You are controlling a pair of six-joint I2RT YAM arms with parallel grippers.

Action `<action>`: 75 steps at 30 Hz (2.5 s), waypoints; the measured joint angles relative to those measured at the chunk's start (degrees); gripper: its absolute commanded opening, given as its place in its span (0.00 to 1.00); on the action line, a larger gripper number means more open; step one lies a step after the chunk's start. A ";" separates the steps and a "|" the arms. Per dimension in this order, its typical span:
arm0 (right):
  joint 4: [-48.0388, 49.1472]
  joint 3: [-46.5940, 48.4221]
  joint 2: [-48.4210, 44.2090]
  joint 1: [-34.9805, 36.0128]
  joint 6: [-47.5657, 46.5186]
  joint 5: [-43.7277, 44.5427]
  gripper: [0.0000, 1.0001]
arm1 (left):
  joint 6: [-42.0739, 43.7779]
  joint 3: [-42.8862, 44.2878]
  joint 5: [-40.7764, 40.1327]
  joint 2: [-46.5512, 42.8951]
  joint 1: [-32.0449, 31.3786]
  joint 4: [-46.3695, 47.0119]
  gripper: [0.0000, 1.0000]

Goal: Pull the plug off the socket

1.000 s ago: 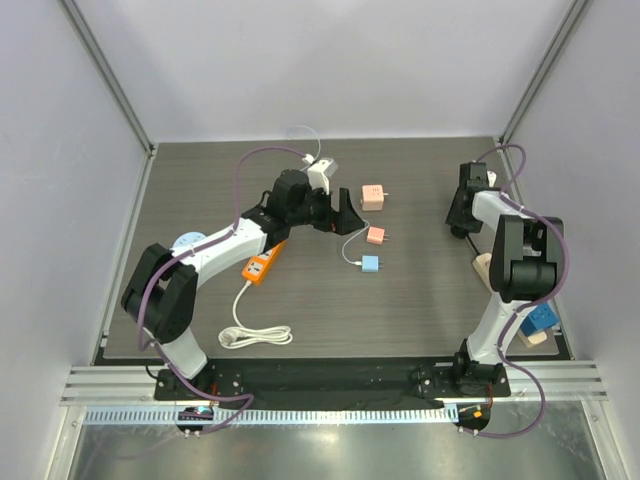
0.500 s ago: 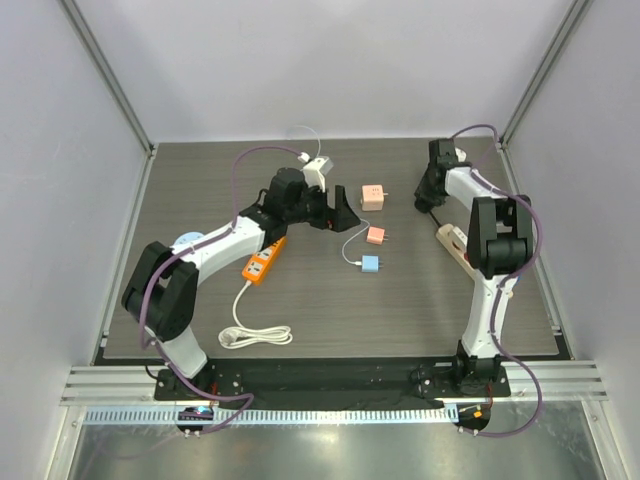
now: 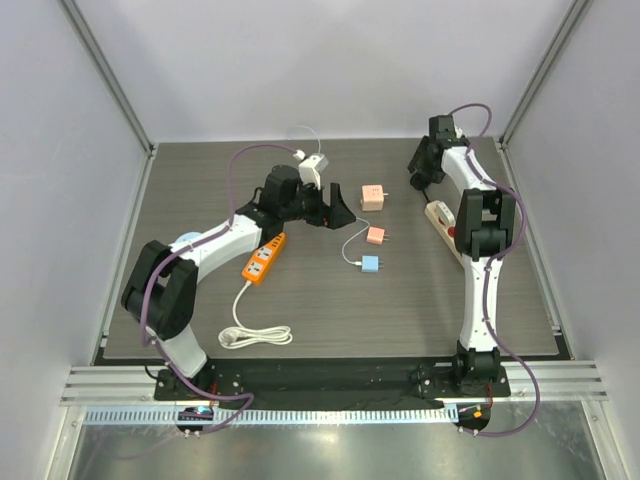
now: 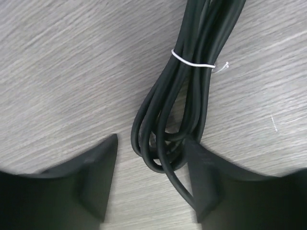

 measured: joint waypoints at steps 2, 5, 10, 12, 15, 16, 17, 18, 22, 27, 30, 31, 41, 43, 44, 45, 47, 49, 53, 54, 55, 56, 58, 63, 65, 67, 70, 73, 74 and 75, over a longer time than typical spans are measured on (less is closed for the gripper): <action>-0.46 0.11 -0.35 -0.11 -1.11 -0.92 0.85 | 0.00 -0.11 0.24 0.00 0.00 0.07 0.85; -0.92 -1.77 -2.45 -0.20 -2.43 -1.11 1.00 | 0.00 -0.55 0.50 -0.02 0.00 0.44 0.85; -1.25 -11.80 -13.27 -0.26 -4.17 -0.28 0.99 | -0.02 -1.99 1.11 -0.02 0.00 1.36 0.85; 0.28 -18.03 -19.71 -0.55 -4.90 -0.42 1.00 | -0.07 -2.40 1.46 -0.02 0.00 1.81 0.85; 1.90 -24.65 -27.30 -1.22 -6.32 -0.98 1.00 | -0.20 -2.58 2.01 -0.02 0.00 2.71 0.85; 2.75 -26.51 -29.18 -1.55 -6.86 -1.44 1.00 | -0.28 -2.58 2.23 -0.02 0.00 3.13 0.84; 3.89 -28.41 -30.77 -2.19 -7.37 -2.14 1.00 | -0.33 -2.60 2.43 -0.02 0.00 3.58 0.85; 4.66 -30.05 -32.00 -2.99 -7.67 -2.91 1.00 | -0.35 -2.60 2.60 -0.02 0.00 4.00 0.85; 9.79 -38.53 -34.99 -8.87 -7.78 -8.39 1.00 | -0.42 -2.84 3.50 -0.02 0.00 5.20 0.85; 13.79 -47.50 -35.28 -15.32 -6.60 -11.74 1.00 | -0.50 -2.93 4.09 -0.02 0.00 5.95 0.85; 15.72 -52.15 -35.71 -17.31 -5.57 -13.66 1.00 | -0.55 -2.93 4.33 -0.02 0.00 6.10 0.85; 16.17 -53.37 -35.91 -17.73 -5.27 -14.34 1.00 | -0.55 -2.93 4.35 -0.02 0.00 6.08 0.85; 24.57 -64.87 -43.34 -20.81 1.92 -19.32 0.99 | -1.09 -2.93 4.52 0.00 0.00 6.05 0.86; 25.07 -66.31 -44.50 -21.53 3.48 -18.91 0.99 | -1.14 -2.93 4.57 0.02 0.00 6.08 0.86; 25.20 -67.08 -45.11 -22.03 4.09 -18.58 0.99 | -1.16 -2.93 4.63 0.04 0.00 6.08 0.86; 25.29 -67.65 -45.57 -22.47 4.59 -18.14 0.99 | -1.16 -2.93 4.72 0.11 0.00 6.08 0.86; 25.14 -68.76 -46.58 -23.80 5.38 -17.14 0.99 | -1.20 -2.93 4.79 0.35 0.00 6.10 0.86; 24.72 -69.09 -47.23 -24.83 5.75 -15.89 0.98 | -1.29 -2.93 4.83 0.68 0.00 6.08 0.86; 24.33 -69.96 -49.22 -25.73 6.58 -12.87 0.90 | -1.33 -2.93 4.90 1.11 0.00 6.05 0.85; 24.17 -70.73 -50.23 -25.73 6.82 -11.96 0.88 | -1.36 -2.93 4.92 1.11 0.00 6.05 0.85; 23.96 -71.54 -51.32 -25.73 7.10 -11.13 0.85 | -1.36 -2.93 4.92 1.14 0.00 6.08 0.85; 23.67 -72.37 -52.39 -25.73 7.34 -10.32 0.83 | -1.36 -2.93 4.94 1.14 0.00 6.08 0.85; 23.28 -74.27 -54.49 -25.70 7.74 -8.92 0.79 | -1.38 -2.93 5.01 1.22 0.00 6.10 0.85; 24.24 -77.50 -56.65 -25.75 9.03 -7.06 0.76 | -1.40 -2.93 5.38 1.79 0.00 6.47 0.85; 25.31 -78.14 -56.65 -25.70 9.22 -7.30 0.74 | -1.42 -2.93 5.35 1.90 0.00 6.45 0.85; 26.84 -79.03 -56.96 -25.75 9.42 -8.09 0.64 | -1.44 -2.93 5.33 1.90 0.00 6.47 0.85; 30.25 -81.05 -58.05 -25.97 9.86 -9.33 0.62 | -1.53 -2.93 5.33 1.95 0.00 6.45 0.85; 33.62 -83.73 -59.76 -26.29 10.67 -10.12 0.59 | -1.57 -2.91 5.31 2.08 0.00 6.45 0.85; 34.58 -84.56 -60.39 -26.38 10.84 -10.32 0.59 | -1.57 -2.91 5.31 2.16 0.00 6.47 0.85; 35.47 -85.29 -60.92 -26.43 11.02 -10.49 0.59 | -1.60 -2.91 5.31 2.29 0.00 6.45 0.85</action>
